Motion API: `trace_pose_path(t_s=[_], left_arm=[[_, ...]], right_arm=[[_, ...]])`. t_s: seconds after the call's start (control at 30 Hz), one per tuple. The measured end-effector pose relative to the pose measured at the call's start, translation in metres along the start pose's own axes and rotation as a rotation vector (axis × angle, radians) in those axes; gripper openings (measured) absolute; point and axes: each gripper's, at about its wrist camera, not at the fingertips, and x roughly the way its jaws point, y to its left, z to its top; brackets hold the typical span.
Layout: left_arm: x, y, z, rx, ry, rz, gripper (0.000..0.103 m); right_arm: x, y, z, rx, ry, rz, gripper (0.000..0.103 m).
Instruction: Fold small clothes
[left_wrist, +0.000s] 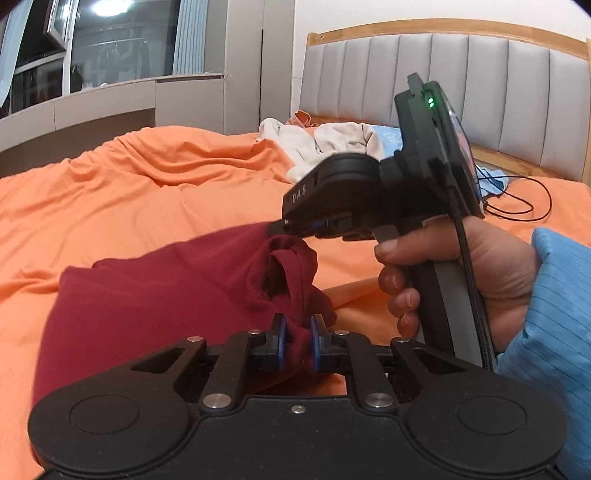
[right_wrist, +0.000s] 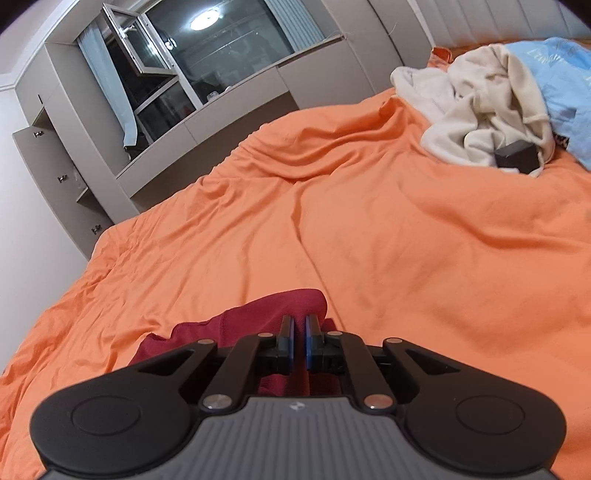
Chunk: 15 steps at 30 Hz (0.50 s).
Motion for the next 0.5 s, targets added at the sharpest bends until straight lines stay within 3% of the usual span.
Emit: trace_pose_path(t_s=[0.3,0.4,0.5], left_arm=[[0.011,0.006,-0.006,-0.048,0.031,-0.048,0.018],[0.011,0.015,-0.003,-0.118,0.046,-0.090,0.025],[0.008,0.024,0.001,-0.177,0.057,-0.130,0.040]], right_arm=[[0.010,-0.002,-0.006,-0.032,0.070,-0.076,0.007],[0.010,-0.002,-0.008,-0.040,0.077,-0.084,0.008],[0.010,-0.003,-0.008,-0.037,0.087,-0.093,0.016]])
